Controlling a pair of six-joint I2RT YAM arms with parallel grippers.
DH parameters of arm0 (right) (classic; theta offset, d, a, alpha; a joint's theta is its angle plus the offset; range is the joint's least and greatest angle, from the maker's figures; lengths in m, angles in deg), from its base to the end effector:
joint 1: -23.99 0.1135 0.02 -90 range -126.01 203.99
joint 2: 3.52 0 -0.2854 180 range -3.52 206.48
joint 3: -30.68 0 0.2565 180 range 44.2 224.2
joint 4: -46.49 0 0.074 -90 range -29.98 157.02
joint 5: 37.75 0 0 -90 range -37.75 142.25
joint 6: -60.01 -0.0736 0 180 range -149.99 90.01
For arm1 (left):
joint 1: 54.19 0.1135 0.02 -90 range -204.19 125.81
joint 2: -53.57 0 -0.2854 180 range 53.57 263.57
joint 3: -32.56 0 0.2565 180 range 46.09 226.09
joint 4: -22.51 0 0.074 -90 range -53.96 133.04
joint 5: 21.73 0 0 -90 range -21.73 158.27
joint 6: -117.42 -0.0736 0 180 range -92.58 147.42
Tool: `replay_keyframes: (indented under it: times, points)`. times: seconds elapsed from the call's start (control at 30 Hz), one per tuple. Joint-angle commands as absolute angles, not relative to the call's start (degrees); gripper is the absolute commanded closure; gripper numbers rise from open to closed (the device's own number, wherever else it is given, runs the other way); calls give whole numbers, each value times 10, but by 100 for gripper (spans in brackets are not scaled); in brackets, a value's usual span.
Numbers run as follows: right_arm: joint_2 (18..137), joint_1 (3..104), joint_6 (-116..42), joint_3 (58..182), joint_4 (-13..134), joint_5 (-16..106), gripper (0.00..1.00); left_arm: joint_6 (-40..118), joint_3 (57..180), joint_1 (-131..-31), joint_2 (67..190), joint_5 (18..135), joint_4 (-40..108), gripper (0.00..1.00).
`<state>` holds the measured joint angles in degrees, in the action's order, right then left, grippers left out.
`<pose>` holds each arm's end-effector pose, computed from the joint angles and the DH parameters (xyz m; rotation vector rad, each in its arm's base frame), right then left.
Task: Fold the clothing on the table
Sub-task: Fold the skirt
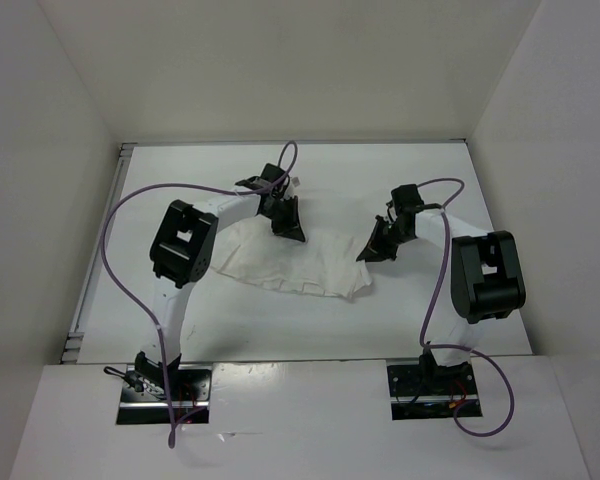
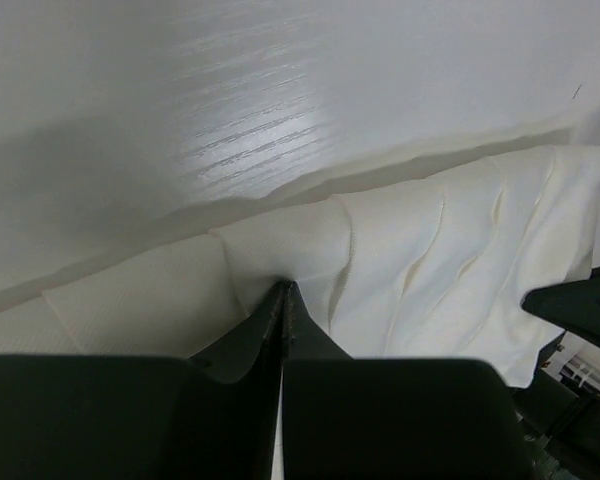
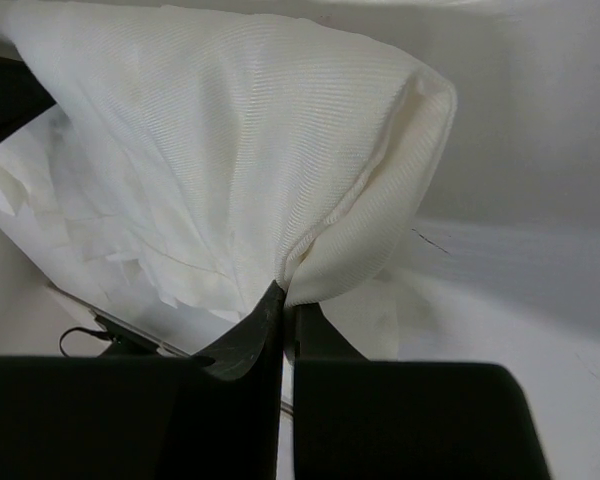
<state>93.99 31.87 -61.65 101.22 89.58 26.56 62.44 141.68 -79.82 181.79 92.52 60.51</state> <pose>0.3262 0.0774 0.1482 0.4777 2.8262 0.7848 0.4518 -0.2503 0.1353 -0.0505 2.7182 -0.9076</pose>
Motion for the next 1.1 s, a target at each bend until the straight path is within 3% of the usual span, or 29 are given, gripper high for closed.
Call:
replay_keyframes:
  times: [0.0,0.3,0.7,0.83,0.87,0.97,1.07]
  points:
    - [903,326,-609,1055,918,262,100,636,1420,-810,1835,887,593,100]
    - [833,392,-596,1178,971,236,100,636,1398,-827,1845,866,588,100]
    - [856,497,-602,1194,956,215,100,642,1415,-839,1818,892,594,100]
    - [856,497,-602,1194,961,229,100,630,1403,-819,1751,887,614,84]
    - [856,497,-602,1194,968,234,100,630,1403,-804,1726,887,620,70]
    - [861,497,-597,1200,973,245,100,608,1392,-766,1675,887,644,62]
    - [861,497,-597,1200,973,250,100,595,1359,-724,1620,849,650,61]
